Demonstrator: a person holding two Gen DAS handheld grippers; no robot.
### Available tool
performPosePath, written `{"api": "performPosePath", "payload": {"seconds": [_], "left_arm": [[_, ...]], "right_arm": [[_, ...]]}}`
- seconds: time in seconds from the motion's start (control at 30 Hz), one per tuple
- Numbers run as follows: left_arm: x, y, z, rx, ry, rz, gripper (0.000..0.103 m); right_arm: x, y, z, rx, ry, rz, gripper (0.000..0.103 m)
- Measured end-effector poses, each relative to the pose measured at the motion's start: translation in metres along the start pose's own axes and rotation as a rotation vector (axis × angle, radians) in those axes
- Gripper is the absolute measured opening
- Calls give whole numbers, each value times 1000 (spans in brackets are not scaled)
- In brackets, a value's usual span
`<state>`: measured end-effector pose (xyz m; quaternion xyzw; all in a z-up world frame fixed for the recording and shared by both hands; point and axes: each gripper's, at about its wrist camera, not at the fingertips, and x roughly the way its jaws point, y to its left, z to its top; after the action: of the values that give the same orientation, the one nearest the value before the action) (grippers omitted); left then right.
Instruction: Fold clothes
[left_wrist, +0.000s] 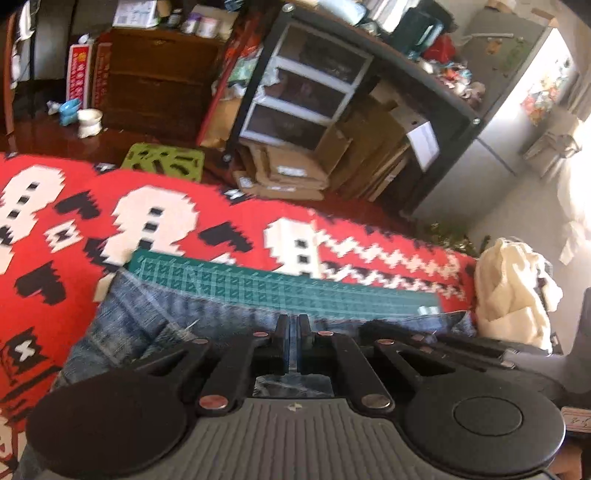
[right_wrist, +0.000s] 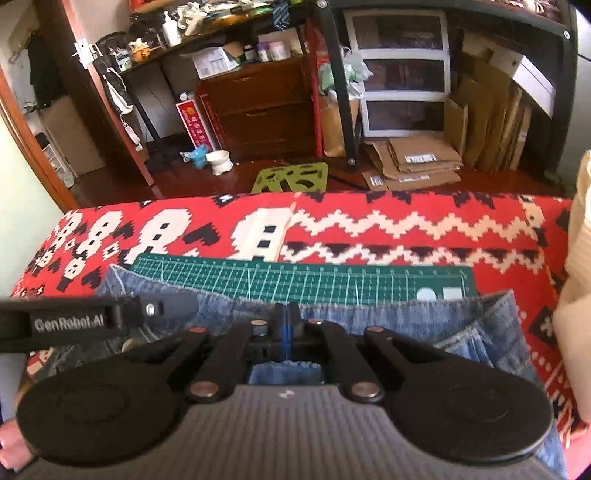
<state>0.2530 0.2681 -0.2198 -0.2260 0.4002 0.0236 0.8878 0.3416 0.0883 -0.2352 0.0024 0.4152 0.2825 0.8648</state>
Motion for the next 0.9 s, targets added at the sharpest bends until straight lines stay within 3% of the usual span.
{"api": "performPosePath", "payload": {"seconds": [0.13, 0.27, 0.53, 0.77, 0.9], "left_arm": [[1, 3, 4, -15, 1, 2, 2], [-22, 6, 16, 15, -53, -11, 2], [-69, 51, 22, 105, -103, 49, 2], [-49, 66, 5, 136, -24, 91, 2], [-41, 67, 7, 107, -50, 101, 2]], "right_arm": [[5, -1, 14, 32, 14, -10, 1], [-32, -24, 19, 96, -62, 29, 3], [-83, -82, -6, -42, -34, -74, 8], [-72, -106, -23, -3, -23, -133, 8], [-59, -105, -14, 17, -23, -165, 8]]}}
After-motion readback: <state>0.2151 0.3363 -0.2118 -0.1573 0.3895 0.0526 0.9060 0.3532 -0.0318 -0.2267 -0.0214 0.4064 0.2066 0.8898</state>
